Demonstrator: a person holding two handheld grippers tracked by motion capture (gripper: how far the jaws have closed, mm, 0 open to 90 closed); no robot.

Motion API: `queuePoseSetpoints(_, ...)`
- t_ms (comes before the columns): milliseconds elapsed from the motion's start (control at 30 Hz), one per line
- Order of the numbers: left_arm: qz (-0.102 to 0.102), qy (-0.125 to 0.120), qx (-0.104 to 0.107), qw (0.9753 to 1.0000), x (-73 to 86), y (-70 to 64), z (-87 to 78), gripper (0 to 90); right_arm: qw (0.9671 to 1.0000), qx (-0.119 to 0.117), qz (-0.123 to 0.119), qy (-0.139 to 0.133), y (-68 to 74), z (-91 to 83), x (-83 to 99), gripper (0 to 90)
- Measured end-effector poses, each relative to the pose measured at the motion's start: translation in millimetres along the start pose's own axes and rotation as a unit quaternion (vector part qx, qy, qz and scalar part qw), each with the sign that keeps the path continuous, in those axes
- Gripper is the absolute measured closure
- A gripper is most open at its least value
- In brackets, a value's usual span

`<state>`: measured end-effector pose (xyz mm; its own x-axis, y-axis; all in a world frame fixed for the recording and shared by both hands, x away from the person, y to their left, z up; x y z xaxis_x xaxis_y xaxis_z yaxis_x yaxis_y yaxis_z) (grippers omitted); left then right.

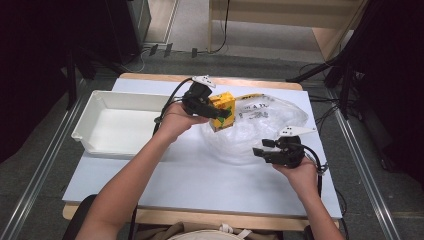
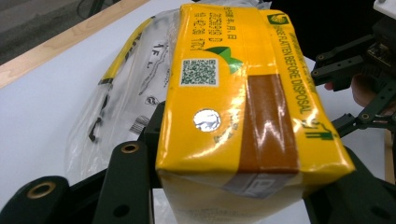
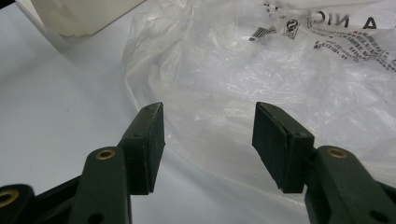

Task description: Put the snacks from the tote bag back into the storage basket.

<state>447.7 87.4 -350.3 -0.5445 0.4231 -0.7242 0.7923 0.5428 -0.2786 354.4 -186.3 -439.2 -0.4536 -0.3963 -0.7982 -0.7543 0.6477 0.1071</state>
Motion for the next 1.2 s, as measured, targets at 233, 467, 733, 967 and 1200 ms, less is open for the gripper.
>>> queuePoseSetpoints(233, 0.001, -0.004, -0.004, 1.0, 2.2, 3.0, -7.9, 51.8, 1.0, -0.002, 0.0, 0.0, 0.9, 0.8, -1.4, 44.9)
queuePoseSetpoints(467, 0.004, 0.002, -0.006, 1.0, 5.2, 5.1, -11.1, 51.8, 1.0, -0.003, -0.003, -0.001, 0.9, 1.0, -2.2, 44.9)
queuePoseSetpoints(733, -0.002, 0.004, -0.012, 0.9999, 8.5, 12.3, -15.1, 51.8, 1.0, -0.007, -0.005, -0.001, 2.1, 2.2, -2.6, 44.9)
queuePoseSetpoints(967, 0.002, 0.012, -0.024, 0.9996, 10.1, 19.8, -20.7, 51.8, 0.9999, -0.009, -0.007, -0.001, 2.5, 3.3, -2.8, 44.9)
queuePoseSetpoints(1200, -0.012, 0.009, -0.023, 0.9996, 12.5, 28.4, -26.7, 51.8, 0.9999, -0.01, -0.008, 0.001, 4.0, 4.7, -3.6, 44.9)
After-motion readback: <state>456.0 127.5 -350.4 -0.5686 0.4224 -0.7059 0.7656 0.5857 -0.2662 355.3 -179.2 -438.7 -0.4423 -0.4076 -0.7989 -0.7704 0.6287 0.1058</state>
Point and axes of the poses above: each handheld gripper's, and its own axes: z roughly forward along the jaws, x roughly out of its underside, y roughly to its left, the point moved 2 cm from there along z, roughly forward along the jaws, and after that the axes turned 8 degrees about -z, right-handed, at the moved point
